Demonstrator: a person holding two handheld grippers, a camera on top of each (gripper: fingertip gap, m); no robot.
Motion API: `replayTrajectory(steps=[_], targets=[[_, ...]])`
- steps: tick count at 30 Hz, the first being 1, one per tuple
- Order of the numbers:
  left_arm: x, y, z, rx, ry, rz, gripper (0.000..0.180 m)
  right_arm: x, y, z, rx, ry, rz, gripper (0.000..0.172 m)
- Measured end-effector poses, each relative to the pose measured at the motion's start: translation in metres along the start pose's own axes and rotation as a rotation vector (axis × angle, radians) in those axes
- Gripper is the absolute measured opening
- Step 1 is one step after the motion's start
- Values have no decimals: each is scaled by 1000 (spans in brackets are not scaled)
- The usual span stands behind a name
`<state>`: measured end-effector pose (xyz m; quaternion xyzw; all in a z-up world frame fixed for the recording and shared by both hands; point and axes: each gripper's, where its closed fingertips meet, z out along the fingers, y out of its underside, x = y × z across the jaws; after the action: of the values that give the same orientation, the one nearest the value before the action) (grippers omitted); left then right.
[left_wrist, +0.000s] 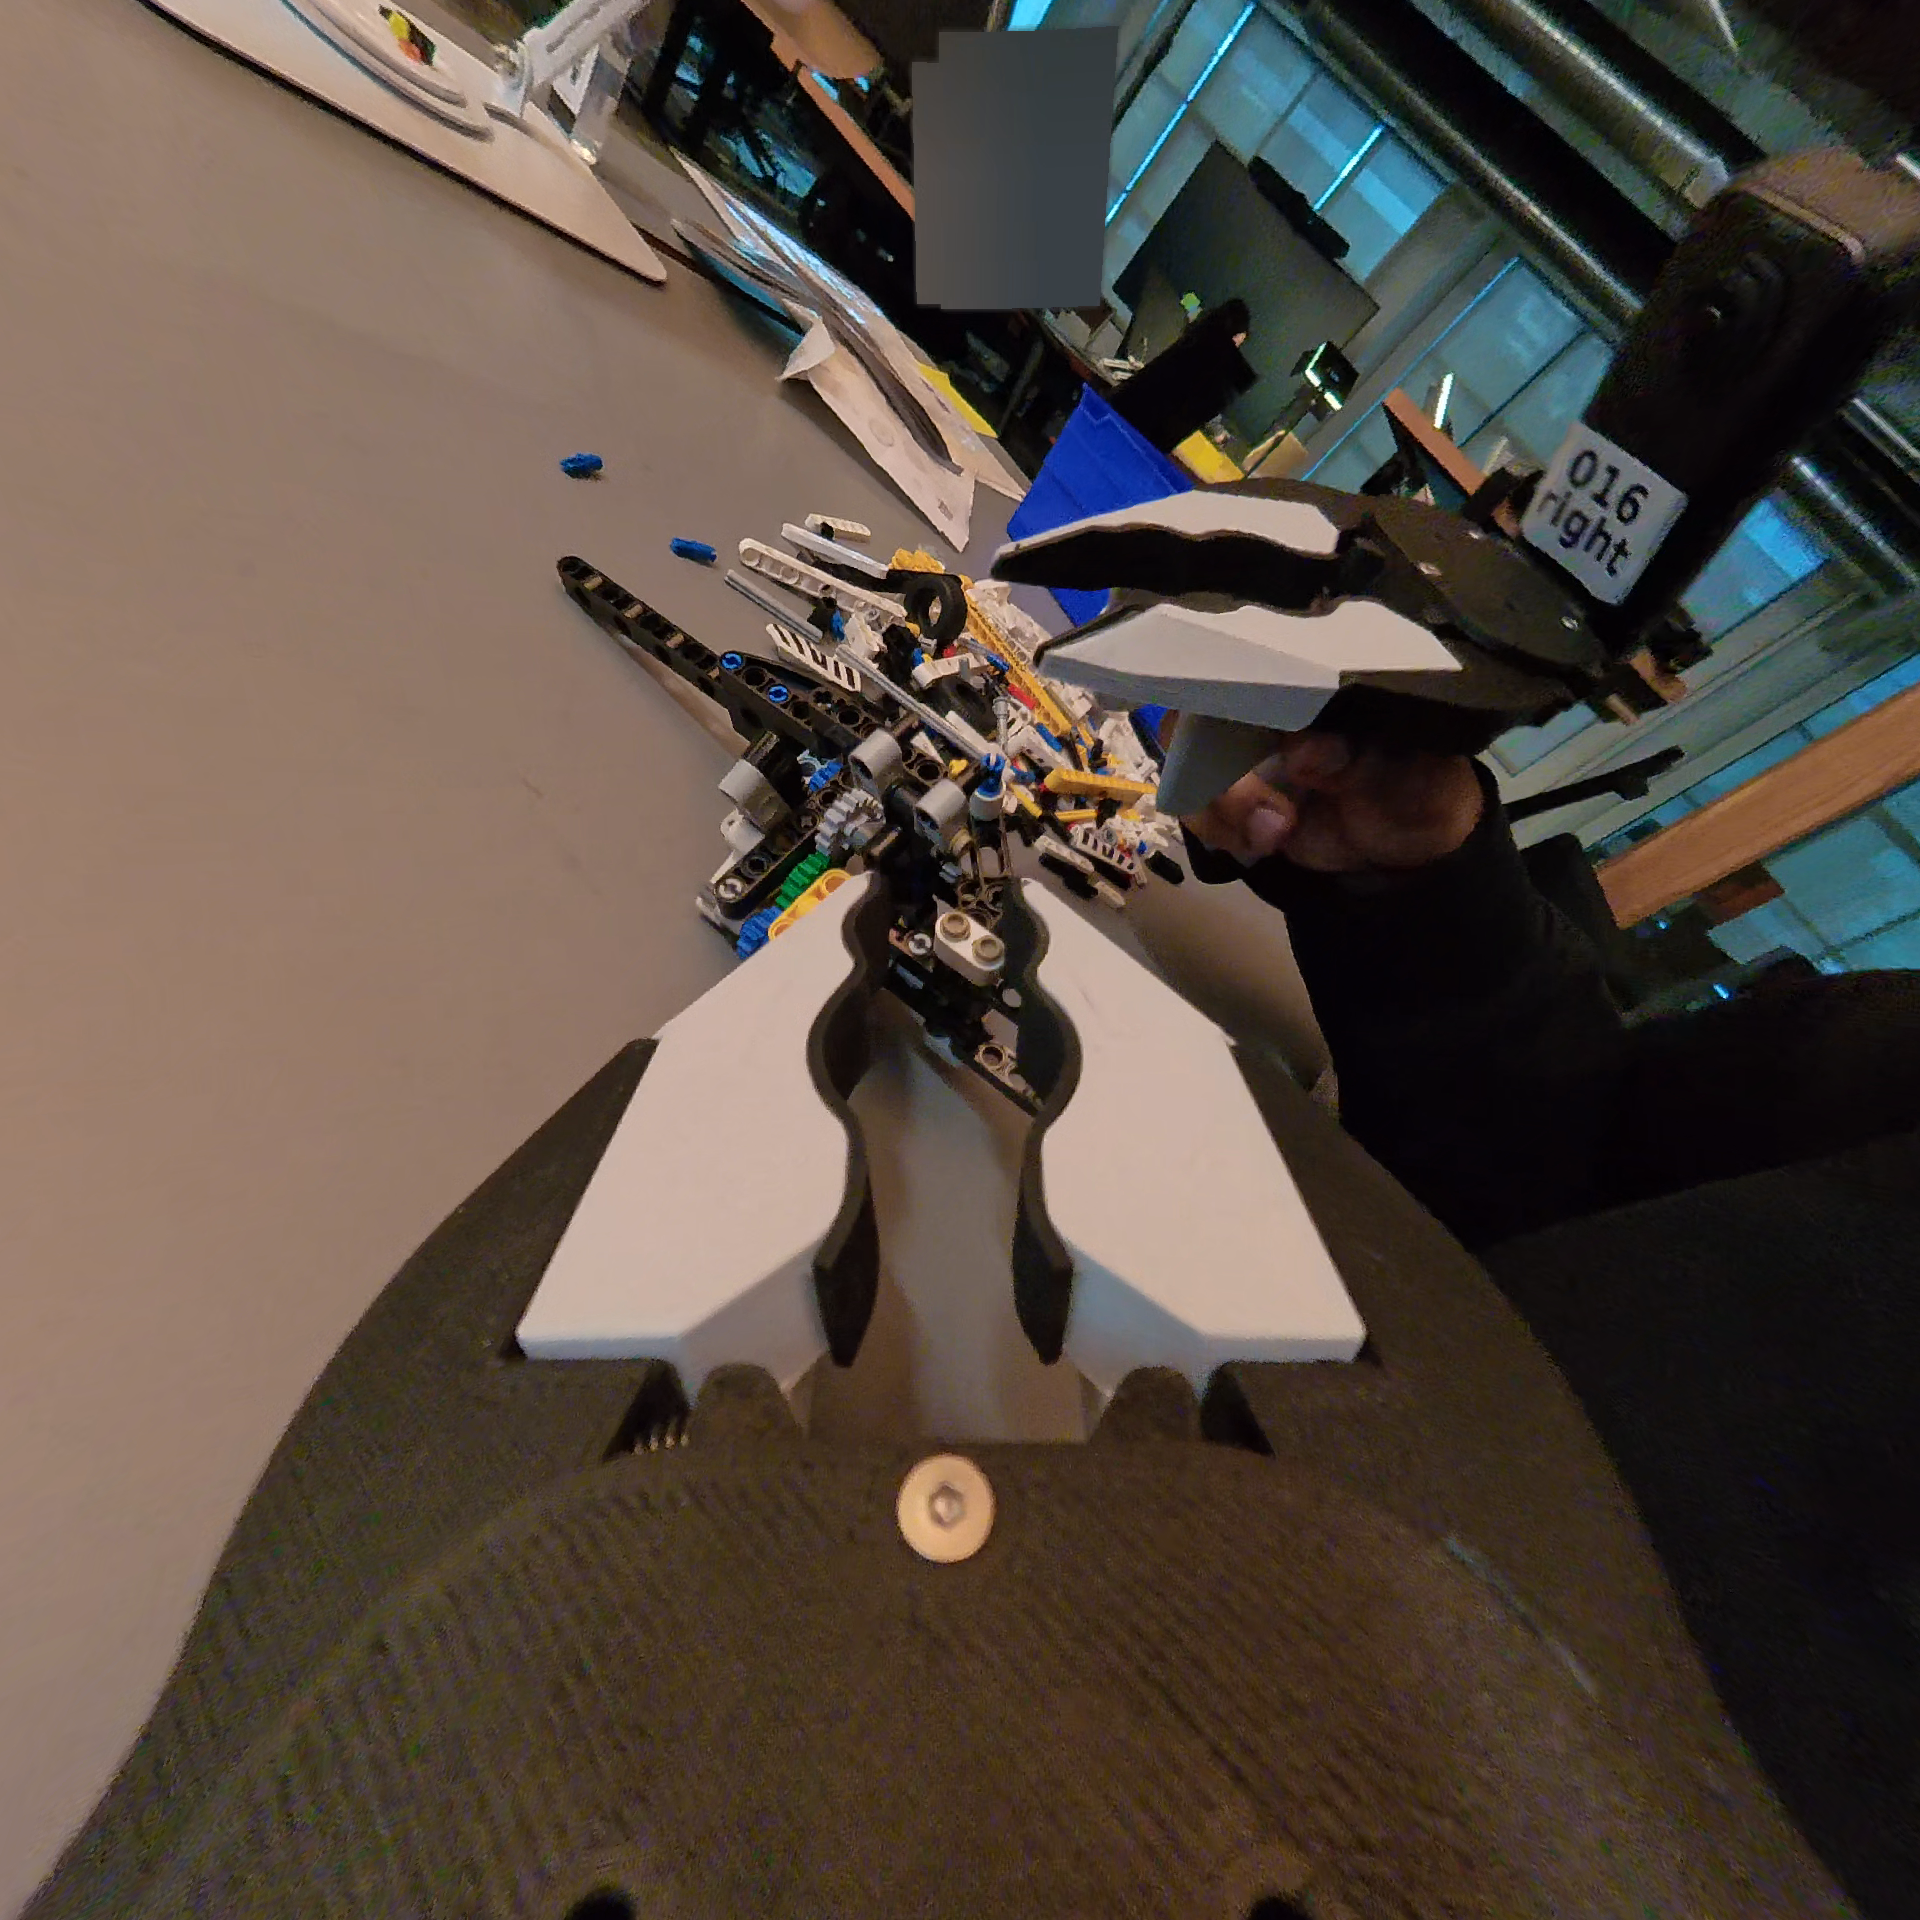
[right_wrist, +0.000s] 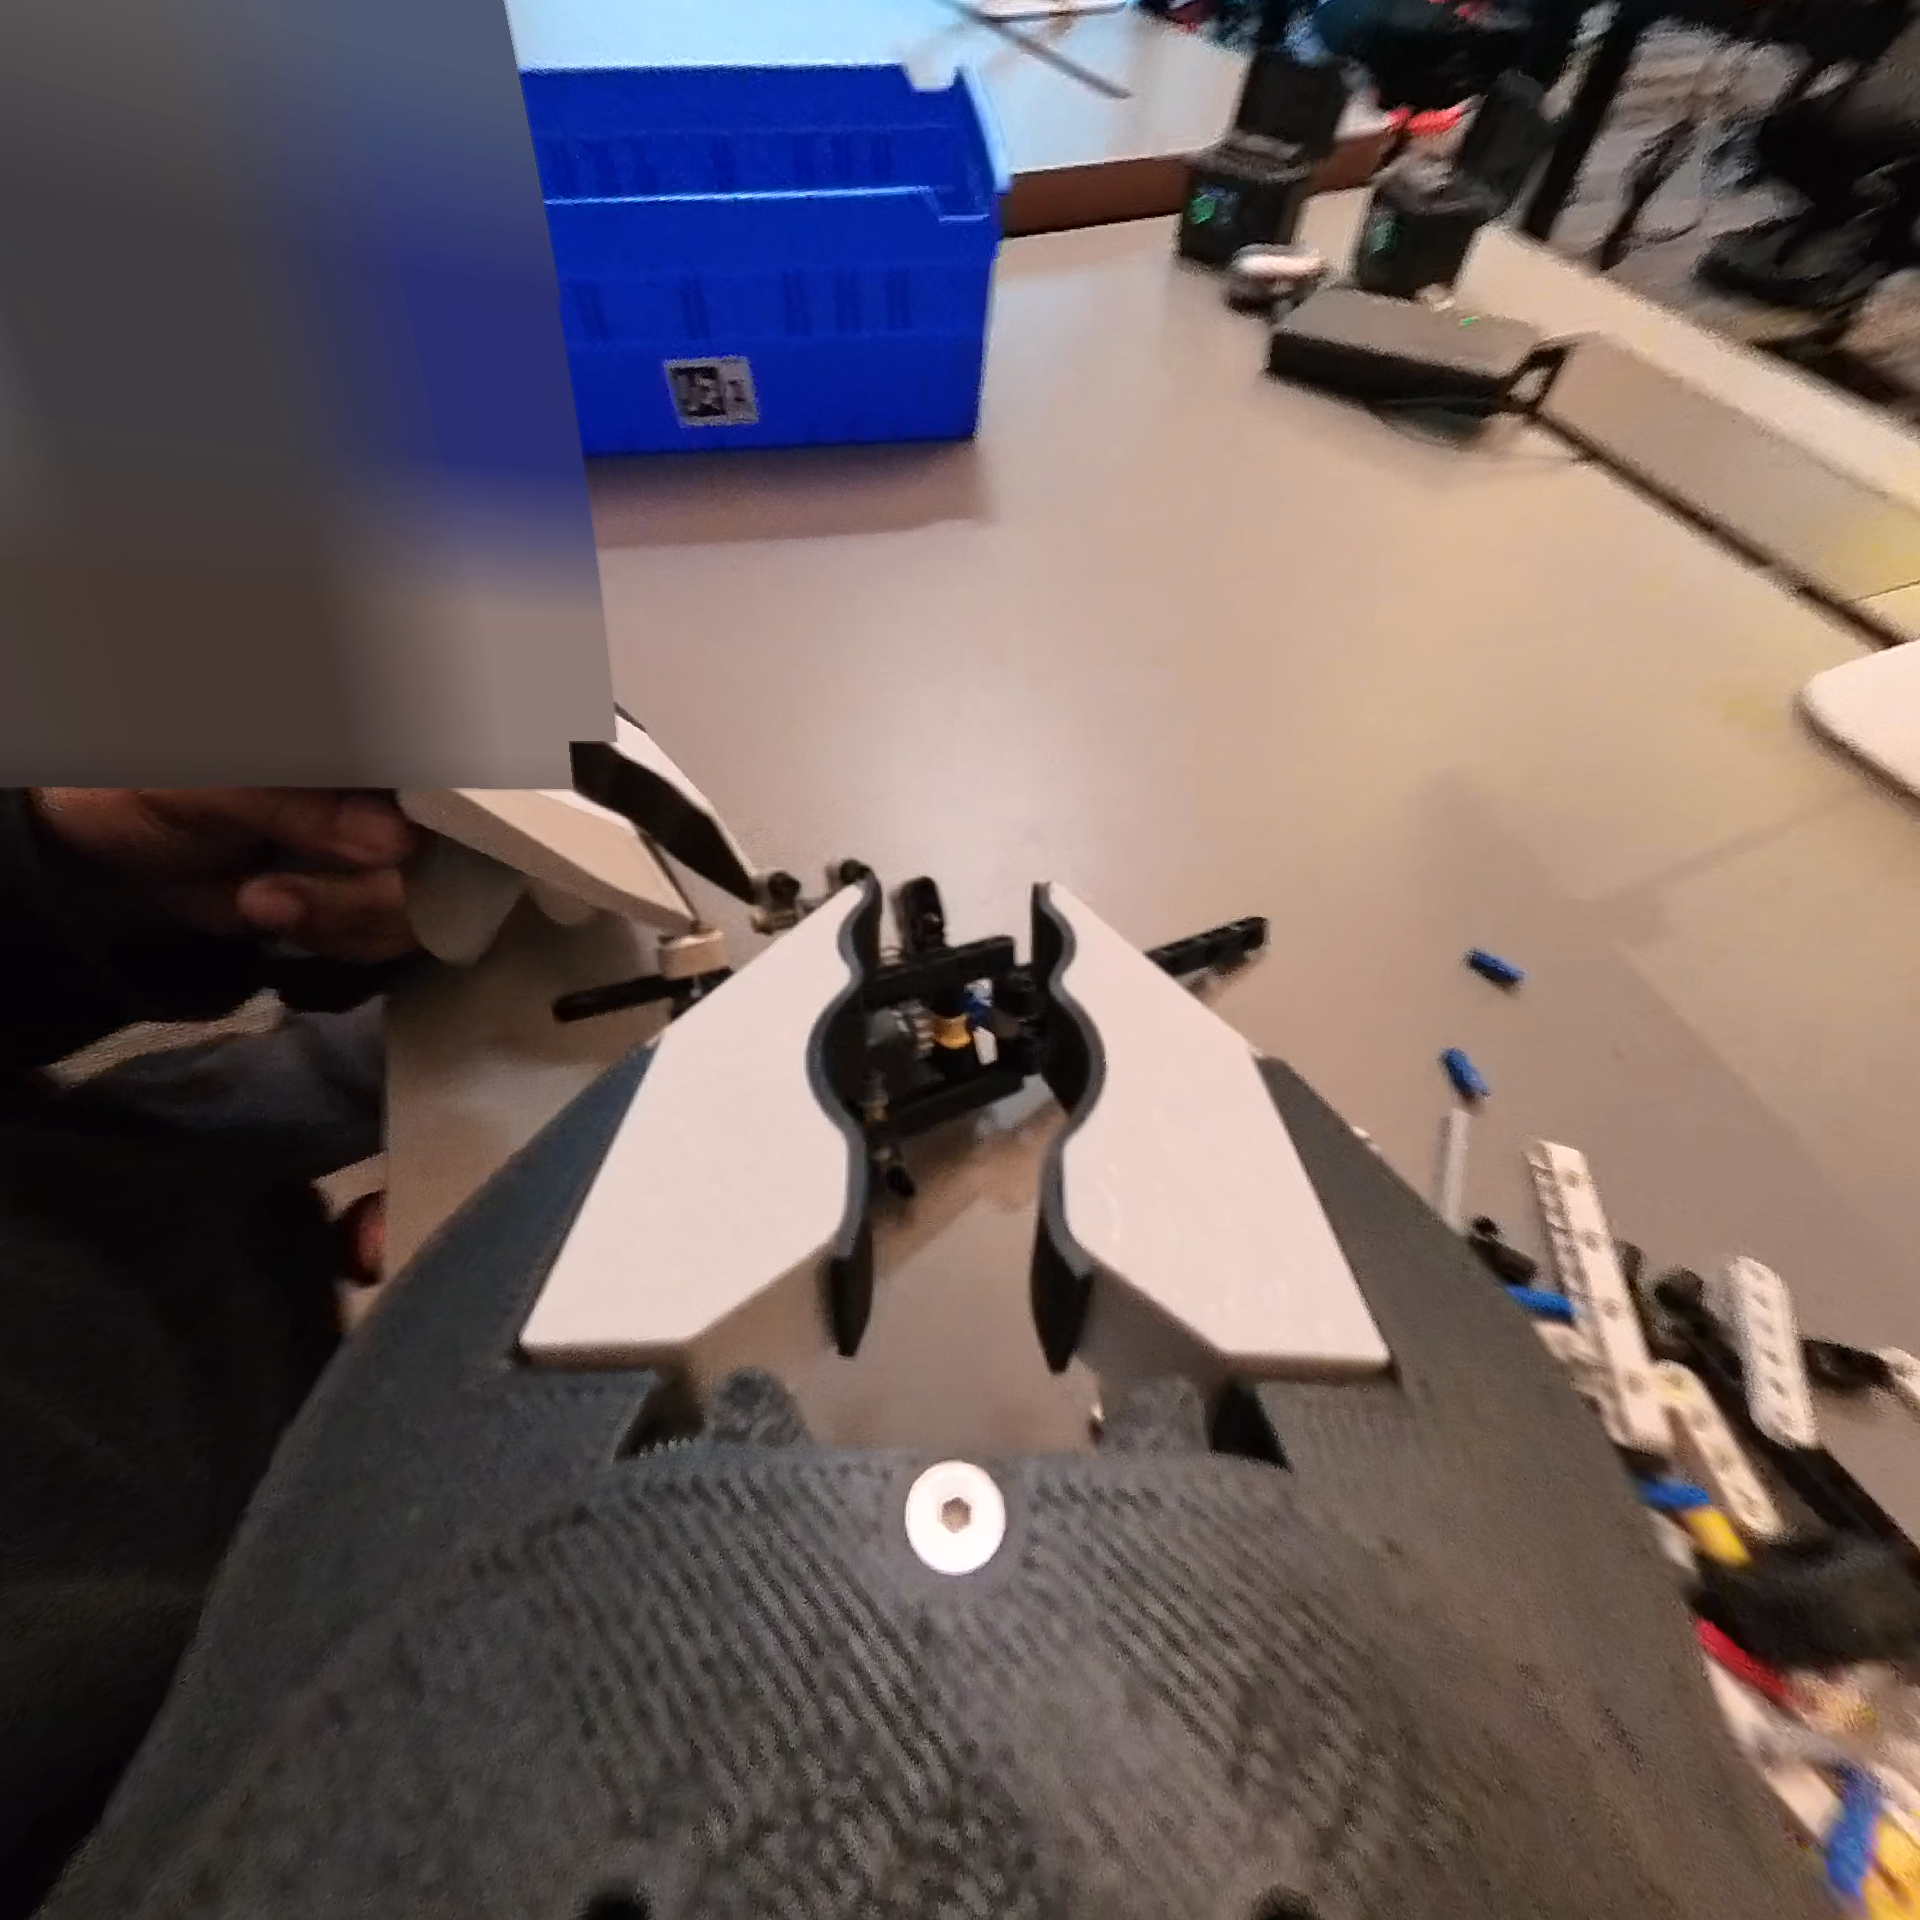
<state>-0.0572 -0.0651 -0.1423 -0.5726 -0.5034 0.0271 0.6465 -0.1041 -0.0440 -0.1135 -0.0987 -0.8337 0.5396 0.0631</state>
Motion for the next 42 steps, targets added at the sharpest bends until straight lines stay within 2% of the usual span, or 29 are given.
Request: replayTrajectory(steps=[3,8,16,25,27,33,38,42], targets=[[1,-5,3,21,17,-24,21,-4,2,10,-75,-118,50,33],[-7,-3,17,-31,3,-99,21,-5,3,24,-187,-234,7,24],[-14,-6,19,-51,-47,-25,19,-21,14,42,-342,-362,-11,16],[-6,-3,17,-74,4,-6,19,-30,17,40,-358,-478,98,14],[-5,-4,16,-63,13,-4,19,-33,17,39,-357,-503,109,6],[6,-19,4,26,119,24,17,-35,19,39,-351,-495,113,5],[13,-15,5,-13,193,20,14,-38,19,36,-336,-533,153,5],[7,-15,3,-46,157,88,13,-38,19,34,-331,-560,164,5]])
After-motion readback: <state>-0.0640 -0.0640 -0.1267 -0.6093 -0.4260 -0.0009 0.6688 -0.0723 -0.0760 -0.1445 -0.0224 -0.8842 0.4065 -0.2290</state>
